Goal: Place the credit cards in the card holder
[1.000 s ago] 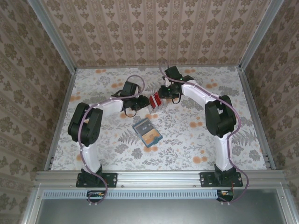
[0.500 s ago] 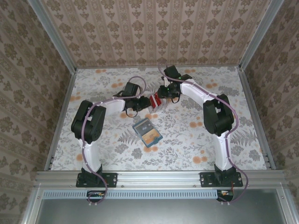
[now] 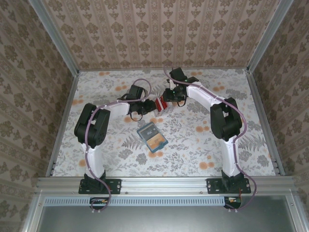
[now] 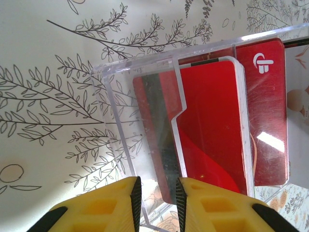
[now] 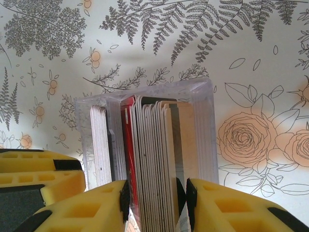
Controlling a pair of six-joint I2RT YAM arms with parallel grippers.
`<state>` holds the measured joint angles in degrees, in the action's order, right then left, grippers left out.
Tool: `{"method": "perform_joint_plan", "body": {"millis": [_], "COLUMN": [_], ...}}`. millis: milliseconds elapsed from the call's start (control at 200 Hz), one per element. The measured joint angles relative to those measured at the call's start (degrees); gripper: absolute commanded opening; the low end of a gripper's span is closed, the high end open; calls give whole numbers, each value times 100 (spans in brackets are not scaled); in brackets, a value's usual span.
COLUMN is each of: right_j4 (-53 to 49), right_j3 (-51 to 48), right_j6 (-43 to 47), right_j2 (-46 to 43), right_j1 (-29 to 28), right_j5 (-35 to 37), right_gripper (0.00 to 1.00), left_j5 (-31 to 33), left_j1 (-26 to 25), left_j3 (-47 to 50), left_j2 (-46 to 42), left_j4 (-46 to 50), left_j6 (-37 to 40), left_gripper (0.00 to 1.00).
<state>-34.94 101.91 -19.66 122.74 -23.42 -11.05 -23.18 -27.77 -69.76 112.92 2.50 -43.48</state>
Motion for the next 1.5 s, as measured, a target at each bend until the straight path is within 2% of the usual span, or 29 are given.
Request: {"method": "perform_joint_plan", "body": {"millis": [550, 1210, 1500], "right_j4": [-2, -22, -22], "right_j3": [-17, -17, -17], "right_j6": [2, 24, 24], "right_j2": [-188, -188, -188], "right_j1": [2, 87, 98], "right_j5": [-20, -13, -13], "right_gripper": [35, 5, 0], "left_j5": [2, 4, 4], "left_j1": [-31, -33, -33], "left_j3": [0, -2, -4], "left_j2": [0, 0, 0], "left_j4": [-4, -4, -2], "left_j6": [0, 0, 0], "left_gripper": [28, 28, 29]}}
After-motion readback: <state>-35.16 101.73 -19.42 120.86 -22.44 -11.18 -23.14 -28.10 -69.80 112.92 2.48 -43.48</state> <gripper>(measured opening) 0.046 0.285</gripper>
